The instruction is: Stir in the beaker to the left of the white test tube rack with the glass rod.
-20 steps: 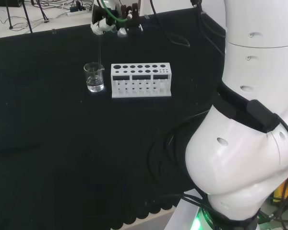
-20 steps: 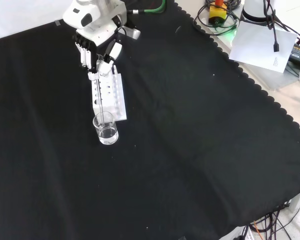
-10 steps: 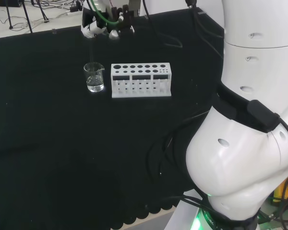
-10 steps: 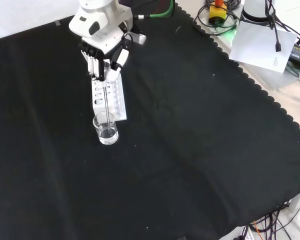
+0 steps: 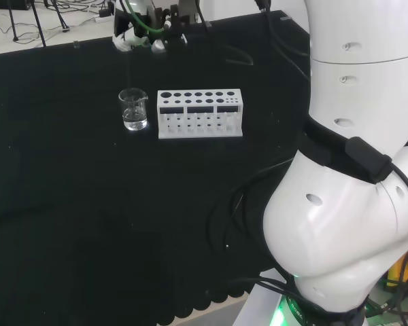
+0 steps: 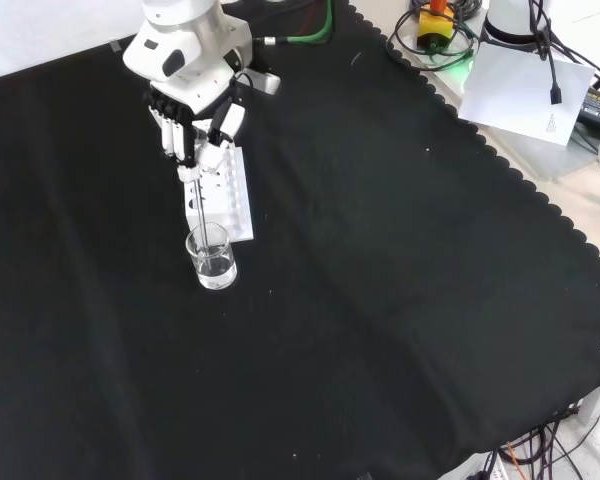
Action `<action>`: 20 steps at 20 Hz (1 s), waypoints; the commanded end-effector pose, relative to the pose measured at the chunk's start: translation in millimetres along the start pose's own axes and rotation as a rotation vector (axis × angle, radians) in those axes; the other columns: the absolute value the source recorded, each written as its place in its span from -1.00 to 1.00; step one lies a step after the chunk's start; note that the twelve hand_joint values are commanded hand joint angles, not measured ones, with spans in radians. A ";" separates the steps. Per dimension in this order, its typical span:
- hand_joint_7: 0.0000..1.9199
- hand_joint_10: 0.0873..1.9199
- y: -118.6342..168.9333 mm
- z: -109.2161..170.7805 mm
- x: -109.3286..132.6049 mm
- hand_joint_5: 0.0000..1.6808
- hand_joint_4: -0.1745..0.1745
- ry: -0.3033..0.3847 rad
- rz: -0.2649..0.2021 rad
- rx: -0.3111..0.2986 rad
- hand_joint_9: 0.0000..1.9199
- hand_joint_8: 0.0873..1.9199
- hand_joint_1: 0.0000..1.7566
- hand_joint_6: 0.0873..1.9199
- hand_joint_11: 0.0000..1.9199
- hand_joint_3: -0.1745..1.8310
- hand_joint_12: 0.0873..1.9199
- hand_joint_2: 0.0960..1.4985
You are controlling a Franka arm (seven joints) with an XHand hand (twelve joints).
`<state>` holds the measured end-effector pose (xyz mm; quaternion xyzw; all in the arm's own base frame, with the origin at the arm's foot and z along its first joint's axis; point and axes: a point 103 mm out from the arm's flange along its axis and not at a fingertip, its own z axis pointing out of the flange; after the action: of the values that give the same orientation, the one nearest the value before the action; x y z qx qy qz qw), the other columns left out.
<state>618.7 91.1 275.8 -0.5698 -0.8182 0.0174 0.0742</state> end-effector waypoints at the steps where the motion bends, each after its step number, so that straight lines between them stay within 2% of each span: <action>1: 0.17 -0.20 -15.5 0.0 -20.3 0.63 -1.00 -0.023 0.039 0.013 0.70 0.11 0.49 -1.00 0.72 -1.00 -0.35 0.45; 4: 0.17 -0.20 -20.1 0.1 -15.7 0.63 -1.00 -0.030 0.039 0.018 0.70 0.11 0.49 -1.00 0.72 -1.00 -0.35 0.45; 9: 0.17 -0.20 -12.6 5.5 24.3 0.63 -1.00 -0.034 -0.017 0.037 0.70 0.11 0.49 -1.00 0.72 -1.00 -0.35 0.45; 13: 0.17 -0.20 -4.3 12.2 41.2 0.63 -1.00 -0.029 -0.041 0.049 0.70 0.11 0.49 -1.00 0.72 -1.00 -0.35 0.45; 17: 0.17 -0.20 7.4 10.7 37.2 0.63 -1.00 -0.027 -0.044 0.038 0.70 0.11 0.49 -1.00 0.72 -1.00 -0.35 0.45; 20: 0.17 -0.20 13.8 3.7 16.2 0.63 -1.00 -0.023 -0.022 0.026 0.70 0.11 0.49 -1.00 0.72 -1.00 -0.35 0.45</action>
<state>611.5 126.0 271.1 -0.5522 -0.8297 0.0377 0.0724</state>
